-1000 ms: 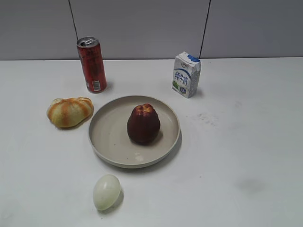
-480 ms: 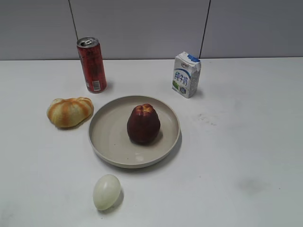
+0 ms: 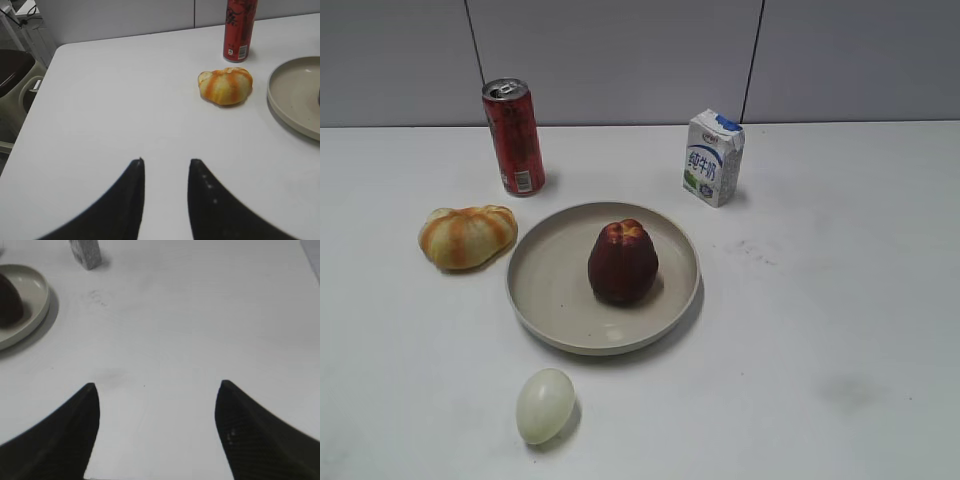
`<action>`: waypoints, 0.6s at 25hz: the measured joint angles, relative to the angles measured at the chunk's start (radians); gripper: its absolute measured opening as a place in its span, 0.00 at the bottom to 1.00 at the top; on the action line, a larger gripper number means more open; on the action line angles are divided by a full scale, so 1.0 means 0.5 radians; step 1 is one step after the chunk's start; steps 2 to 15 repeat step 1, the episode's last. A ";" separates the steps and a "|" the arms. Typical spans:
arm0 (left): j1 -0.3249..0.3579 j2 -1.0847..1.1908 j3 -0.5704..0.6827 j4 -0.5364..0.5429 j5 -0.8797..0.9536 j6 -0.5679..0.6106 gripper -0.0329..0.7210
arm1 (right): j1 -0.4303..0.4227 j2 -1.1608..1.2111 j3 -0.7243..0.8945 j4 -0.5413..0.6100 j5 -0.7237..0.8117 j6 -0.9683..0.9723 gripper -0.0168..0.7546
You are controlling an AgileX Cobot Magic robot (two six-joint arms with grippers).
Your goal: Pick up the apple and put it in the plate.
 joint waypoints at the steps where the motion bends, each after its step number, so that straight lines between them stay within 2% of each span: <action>1: 0.000 0.000 0.000 0.000 0.000 0.000 0.36 | -0.002 -0.009 0.000 0.000 0.000 0.000 0.76; 15: 0.000 0.000 0.000 0.000 0.000 0.000 0.36 | -0.002 -0.009 0.000 0.000 0.000 0.000 0.76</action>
